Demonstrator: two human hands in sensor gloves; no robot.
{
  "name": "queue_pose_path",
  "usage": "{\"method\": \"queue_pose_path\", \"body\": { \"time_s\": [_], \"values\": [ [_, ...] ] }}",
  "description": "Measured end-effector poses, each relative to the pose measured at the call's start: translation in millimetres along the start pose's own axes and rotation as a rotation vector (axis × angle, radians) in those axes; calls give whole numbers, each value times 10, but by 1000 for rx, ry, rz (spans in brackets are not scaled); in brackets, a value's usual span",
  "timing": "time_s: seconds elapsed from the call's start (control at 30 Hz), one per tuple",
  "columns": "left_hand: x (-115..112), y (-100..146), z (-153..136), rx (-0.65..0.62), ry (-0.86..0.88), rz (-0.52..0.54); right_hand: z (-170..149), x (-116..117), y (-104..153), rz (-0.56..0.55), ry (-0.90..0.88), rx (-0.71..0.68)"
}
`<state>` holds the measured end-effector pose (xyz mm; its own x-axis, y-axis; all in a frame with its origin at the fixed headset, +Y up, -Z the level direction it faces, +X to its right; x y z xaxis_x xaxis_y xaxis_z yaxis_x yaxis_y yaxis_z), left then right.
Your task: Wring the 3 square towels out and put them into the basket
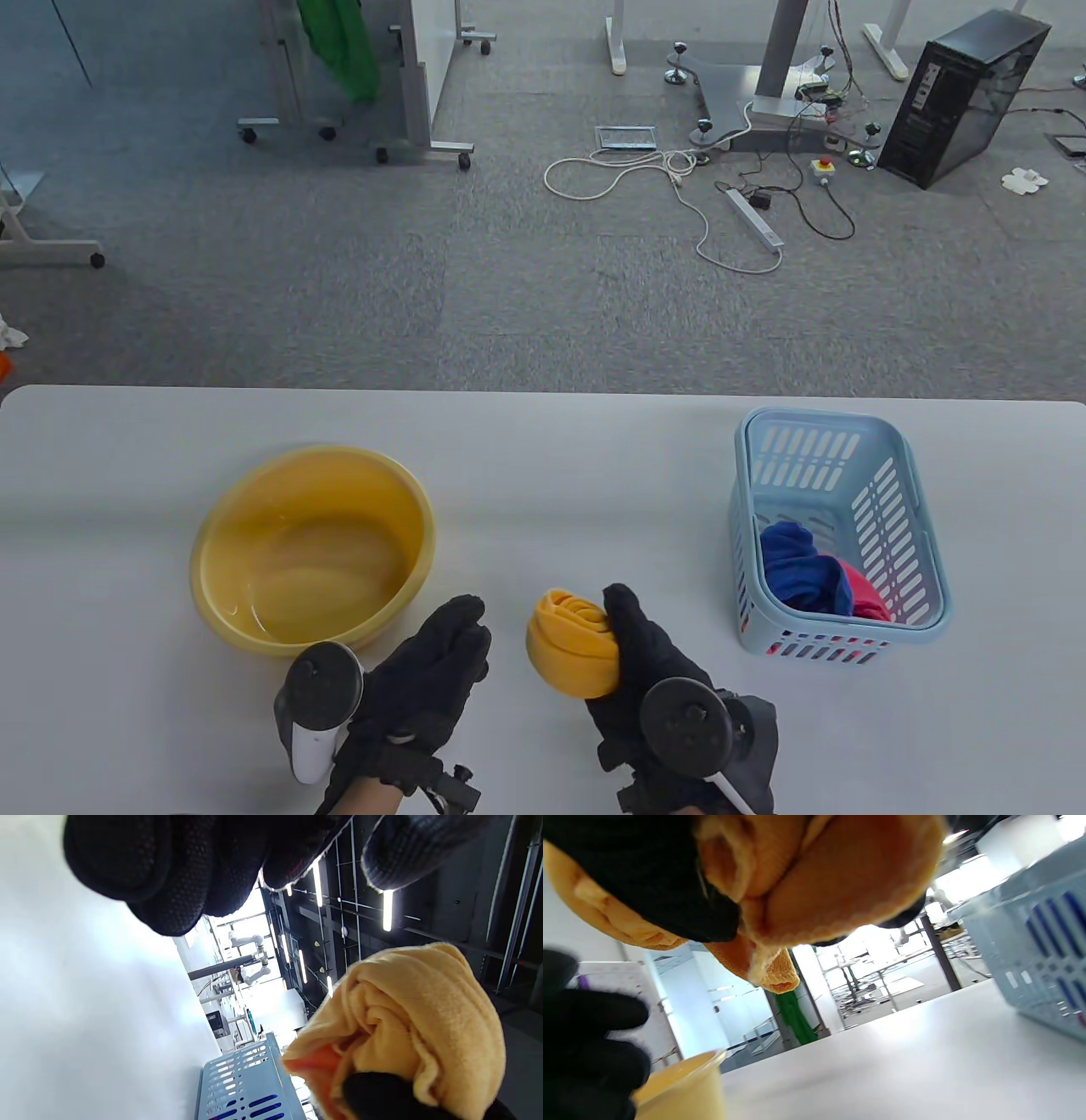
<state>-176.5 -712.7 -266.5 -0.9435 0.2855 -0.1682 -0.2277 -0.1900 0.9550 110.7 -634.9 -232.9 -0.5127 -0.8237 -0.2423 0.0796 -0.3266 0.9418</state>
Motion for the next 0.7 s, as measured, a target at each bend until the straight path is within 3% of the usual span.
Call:
{"method": "queue_pose_path", "body": {
  "time_s": [0.33,0.7],
  "values": [
    [82,14,-11,22,-7,36,-351,-757,-255,-109,62,210],
    [-1,6,86,-18,-63,-24,-717,-931,-302,-151,165,395]
  ]
}}
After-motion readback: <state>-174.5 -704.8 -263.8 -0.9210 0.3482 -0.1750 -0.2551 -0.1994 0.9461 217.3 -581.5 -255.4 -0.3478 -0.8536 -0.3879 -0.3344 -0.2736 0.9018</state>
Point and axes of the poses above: the tracker on the back of each hand, its own z axis roughly to the thumb side, its own y axis roughly from the fingertips to the wrist, x = y × z, the point moved 2 cm from there along -y, roughly from the wrist to the fingertips, and after that the axes turned 4 degrees about -x, right-handed, at the moved point
